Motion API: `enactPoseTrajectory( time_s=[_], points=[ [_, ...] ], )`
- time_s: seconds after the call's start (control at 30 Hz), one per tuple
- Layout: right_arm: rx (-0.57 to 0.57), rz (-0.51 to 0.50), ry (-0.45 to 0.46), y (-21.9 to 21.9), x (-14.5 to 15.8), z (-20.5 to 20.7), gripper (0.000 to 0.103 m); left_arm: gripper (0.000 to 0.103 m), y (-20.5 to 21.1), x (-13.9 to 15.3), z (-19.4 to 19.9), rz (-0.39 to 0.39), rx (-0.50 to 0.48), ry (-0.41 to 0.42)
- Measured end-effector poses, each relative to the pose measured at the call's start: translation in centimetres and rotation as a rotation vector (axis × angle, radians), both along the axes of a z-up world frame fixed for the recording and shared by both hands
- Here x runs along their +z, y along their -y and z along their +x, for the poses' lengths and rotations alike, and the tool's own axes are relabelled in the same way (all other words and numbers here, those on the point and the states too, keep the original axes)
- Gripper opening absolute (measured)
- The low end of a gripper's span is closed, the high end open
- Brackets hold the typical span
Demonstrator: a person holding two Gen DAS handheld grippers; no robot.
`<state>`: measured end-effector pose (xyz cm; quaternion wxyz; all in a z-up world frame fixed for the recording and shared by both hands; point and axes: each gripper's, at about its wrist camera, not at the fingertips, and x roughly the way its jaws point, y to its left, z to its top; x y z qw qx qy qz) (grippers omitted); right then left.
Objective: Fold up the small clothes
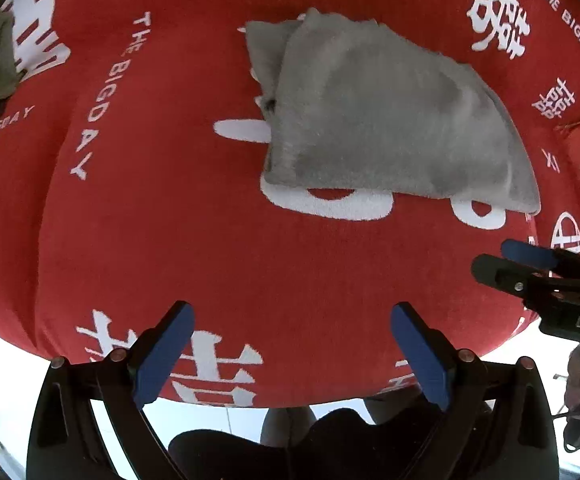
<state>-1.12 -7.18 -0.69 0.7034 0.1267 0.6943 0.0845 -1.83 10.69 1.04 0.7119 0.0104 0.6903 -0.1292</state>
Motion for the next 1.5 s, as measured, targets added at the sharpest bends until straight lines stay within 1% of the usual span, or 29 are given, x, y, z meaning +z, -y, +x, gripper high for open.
enactPoseTrajectory(
  time_s=[0.13, 0.23, 0.43, 0.57, 0.67, 0.83, 1.07, 1.13, 1.23, 1.33, 1.4, 1.5],
  points=[
    [-0.025, 0.012, -0.028, -0.6, -0.1, -0.1, 0.081, 0.099, -1.1, 0.3, 0.2, 0.001, 0.007, 0.009],
    [-0.033, 0.015, -0.034, -0.6, -0.2, -0.1, 0.081, 0.099, -1.8, 0.1, 0.5, 0.018, 0.017, 0.017],
    [-0.035, 0.001, -0.064, 1.2, -1.2, 0.1, 0.081, 0.099, -2.1, -1.2, 1.8, 0.047, 0.083, -0.007],
    [-0.036, -0.015, -0.072, 3.7, -1.6, 0.7, 0.081, 0.099, -0.1, -1.5, 2.6, 0.061, 0.1, -0.013],
    [-0.046, -0.03, -0.08, 6.5, -2.0, 1.6, 0.081, 0.099, 2.1, -1.6, 3.3, 0.066, 0.097, -0.015],
    [-0.062, -0.055, -0.081, 10.7, -2.8, 3.1, 0.081, 0.099, 5.8, -2.7, 4.8, 0.062, 0.104, -0.03],
    [-0.105, -0.1, -0.053, 16.8, -3.8, 6.2, 0.081, 0.099, 8.1, -4.9, 7.1, 0.044, 0.191, -0.066],
    [-0.118, -0.114, -0.033, 18.3, -4.1, 7.3, 0.081, 0.099, 8.5, -5.5, 7.6, 0.044, 0.209, -0.081],
    [-0.118, -0.127, -0.004, 19.6, -4.5, 8.6, 0.081, 0.099, 9.0, -6.2, 8.2, 0.048, 0.222, -0.092],
    [-0.099, -0.111, 0.004, 20.2, -5.6, 9.3, 0.08, 0.099, 9.6, -6.7, 8.9, 0.064, 0.218, -0.09],
    [-0.06, -0.118, -0.003, 20.1, -6.3, 9.2, 0.08, 0.099, 9.8, -7.0, 9.3, 0.071, 0.22, -0.093],
    [-0.002, -0.16, 0.026, 19.3, -5.9, 8.9, 0.08, 0.099, 10.1, -7.2, 9.8, 0.079, 0.221, -0.095]
  ],
)
